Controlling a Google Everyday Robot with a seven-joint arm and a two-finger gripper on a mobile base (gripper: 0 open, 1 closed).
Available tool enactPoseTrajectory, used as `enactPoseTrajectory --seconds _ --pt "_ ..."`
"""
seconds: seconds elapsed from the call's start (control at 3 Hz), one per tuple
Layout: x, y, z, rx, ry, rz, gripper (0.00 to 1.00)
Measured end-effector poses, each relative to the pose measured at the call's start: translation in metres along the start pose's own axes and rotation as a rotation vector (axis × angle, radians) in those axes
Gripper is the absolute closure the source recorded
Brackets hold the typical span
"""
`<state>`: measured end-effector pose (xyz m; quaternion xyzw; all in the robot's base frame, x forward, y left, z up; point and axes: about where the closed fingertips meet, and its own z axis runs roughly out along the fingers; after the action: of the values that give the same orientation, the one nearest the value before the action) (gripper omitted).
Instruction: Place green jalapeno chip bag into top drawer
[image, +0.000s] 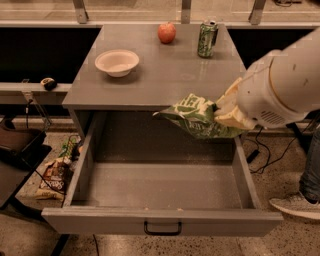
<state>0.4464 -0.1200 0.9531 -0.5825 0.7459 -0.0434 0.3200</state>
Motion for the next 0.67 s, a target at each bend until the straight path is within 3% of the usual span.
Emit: enactPoseTrajectory --seconds 0.33,0.67 --pt "0.046 -0.007 0.055 -0.076 -0.109 0.111 1.00" --pt "0.070 -0.014 0.082 -0.101 -0.157 0.166 1.00"
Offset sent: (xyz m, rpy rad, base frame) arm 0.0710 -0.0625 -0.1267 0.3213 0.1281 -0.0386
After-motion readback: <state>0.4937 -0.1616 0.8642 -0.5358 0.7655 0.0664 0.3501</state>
